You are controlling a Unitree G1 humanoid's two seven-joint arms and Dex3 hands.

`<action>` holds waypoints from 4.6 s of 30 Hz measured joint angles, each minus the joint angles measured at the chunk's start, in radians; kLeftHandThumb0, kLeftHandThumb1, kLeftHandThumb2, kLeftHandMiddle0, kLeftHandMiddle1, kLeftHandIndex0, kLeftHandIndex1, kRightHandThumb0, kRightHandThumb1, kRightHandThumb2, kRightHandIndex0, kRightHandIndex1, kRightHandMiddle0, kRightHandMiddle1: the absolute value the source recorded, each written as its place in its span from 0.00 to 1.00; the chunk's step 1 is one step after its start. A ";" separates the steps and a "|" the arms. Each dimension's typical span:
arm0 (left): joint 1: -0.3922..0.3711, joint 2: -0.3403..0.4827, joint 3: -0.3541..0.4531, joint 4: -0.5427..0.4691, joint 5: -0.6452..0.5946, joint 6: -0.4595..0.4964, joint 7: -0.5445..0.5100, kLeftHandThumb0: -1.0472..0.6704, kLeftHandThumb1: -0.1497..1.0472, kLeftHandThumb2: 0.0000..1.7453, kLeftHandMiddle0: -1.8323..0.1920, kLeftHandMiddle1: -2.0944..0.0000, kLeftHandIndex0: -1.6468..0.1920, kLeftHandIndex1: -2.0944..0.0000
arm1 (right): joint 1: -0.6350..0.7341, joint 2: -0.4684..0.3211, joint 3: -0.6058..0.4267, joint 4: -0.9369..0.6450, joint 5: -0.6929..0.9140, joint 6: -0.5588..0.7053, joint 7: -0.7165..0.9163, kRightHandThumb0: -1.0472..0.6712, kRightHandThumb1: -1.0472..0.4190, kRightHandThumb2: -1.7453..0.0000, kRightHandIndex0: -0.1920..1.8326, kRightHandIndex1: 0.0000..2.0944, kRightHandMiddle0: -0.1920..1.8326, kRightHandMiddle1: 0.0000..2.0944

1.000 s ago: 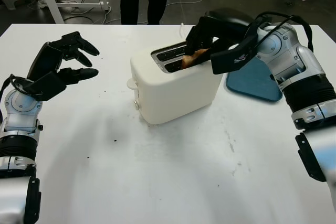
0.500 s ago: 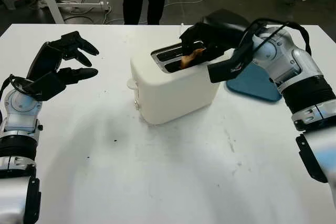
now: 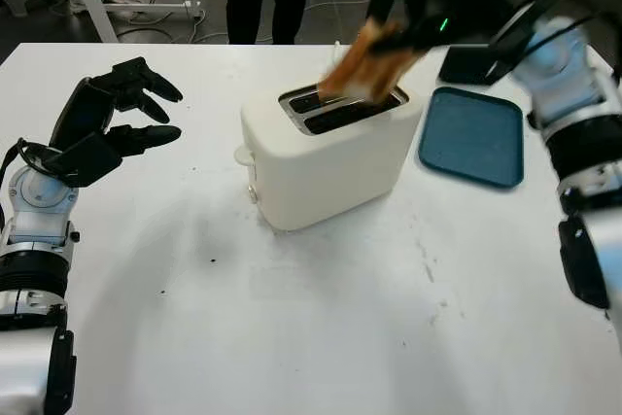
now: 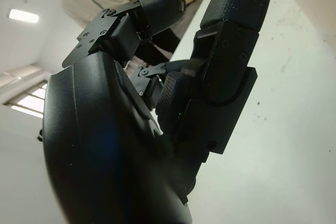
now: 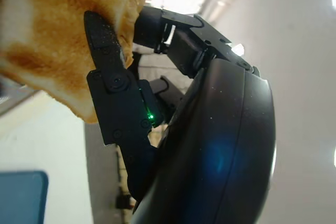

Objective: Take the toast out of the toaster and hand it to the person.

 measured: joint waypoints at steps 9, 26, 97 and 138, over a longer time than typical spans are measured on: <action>0.000 0.000 0.000 0.000 0.000 0.000 0.000 0.00 0.89 0.04 0.60 0.38 0.63 0.43 | -0.021 -0.005 -0.141 0.056 0.139 0.084 0.059 0.36 0.09 0.95 0.66 0.83 0.57 0.82; 0.000 0.000 0.000 0.000 0.000 0.001 0.000 0.00 0.89 0.02 0.60 0.38 0.63 0.43 | 0.004 0.035 -0.221 0.182 0.143 0.251 -0.302 0.45 0.09 0.91 0.60 0.83 0.50 0.83; 0.003 -0.010 -0.001 0.003 0.000 0.008 -0.002 0.00 0.89 0.01 0.60 0.39 0.62 0.44 | 0.064 0.199 -0.200 0.309 0.035 0.434 -0.715 0.43 0.09 0.94 0.47 0.83 0.47 0.71; 0.003 -0.010 -0.001 0.001 0.000 0.008 -0.002 0.00 0.89 0.01 0.60 0.40 0.61 0.45 | 0.064 0.207 -0.208 0.309 0.010 0.443 -0.745 0.44 0.09 0.95 0.53 0.83 0.47 0.83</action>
